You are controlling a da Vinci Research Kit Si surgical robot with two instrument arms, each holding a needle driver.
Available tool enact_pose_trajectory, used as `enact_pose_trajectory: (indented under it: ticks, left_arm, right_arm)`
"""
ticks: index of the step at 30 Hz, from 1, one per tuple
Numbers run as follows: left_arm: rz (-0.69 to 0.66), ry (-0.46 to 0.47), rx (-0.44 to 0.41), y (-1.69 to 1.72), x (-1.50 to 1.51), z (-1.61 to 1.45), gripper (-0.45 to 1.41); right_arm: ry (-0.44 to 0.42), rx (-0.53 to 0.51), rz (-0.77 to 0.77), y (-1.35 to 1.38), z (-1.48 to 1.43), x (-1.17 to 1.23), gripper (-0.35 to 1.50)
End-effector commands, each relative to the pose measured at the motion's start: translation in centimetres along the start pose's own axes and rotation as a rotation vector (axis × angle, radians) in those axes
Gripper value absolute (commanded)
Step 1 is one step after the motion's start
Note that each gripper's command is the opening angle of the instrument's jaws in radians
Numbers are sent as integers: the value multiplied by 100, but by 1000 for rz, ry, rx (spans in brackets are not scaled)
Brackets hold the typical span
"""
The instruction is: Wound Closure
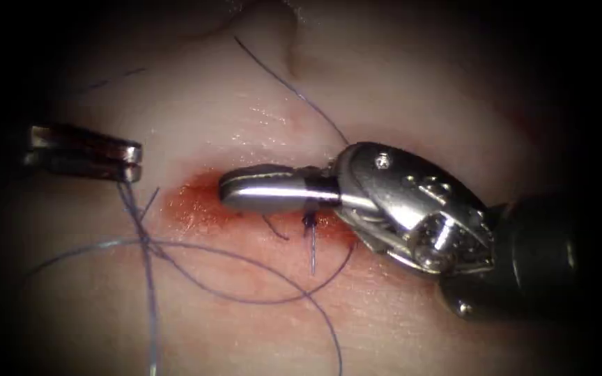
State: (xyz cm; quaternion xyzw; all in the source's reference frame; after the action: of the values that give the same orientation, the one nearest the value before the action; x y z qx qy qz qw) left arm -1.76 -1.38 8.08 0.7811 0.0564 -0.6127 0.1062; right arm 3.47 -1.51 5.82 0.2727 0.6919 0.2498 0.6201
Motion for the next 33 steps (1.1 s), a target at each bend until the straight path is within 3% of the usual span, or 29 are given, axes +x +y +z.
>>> enact_pose_trajectory:
  ticks: [1,4,10,19,27,33]
  left_arm:
    - [2,38,-21,7,-7,10,-45]
    - [10,92,-52,6,-7,23,-45]
    - [26,156,-59,-6,-14,30,-45]
    - [41,184,-95,-10,-19,19,-45]
    - [41,173,-98,-13,-32,13,-45]
    - [41,134,-135,-1,-47,2,-45]
  right_arm:
    - [-15,-22,-9,10,21,-15,-30]
    - [-15,-41,-19,21,56,-25,-30]
    - [-23,-8,-28,21,82,-37,-28]
    - [-44,180,-18,-18,116,-40,-35]
    - [-44,262,-4,-41,130,-30,-35]
    - [16,313,16,-53,104,-12,-35]
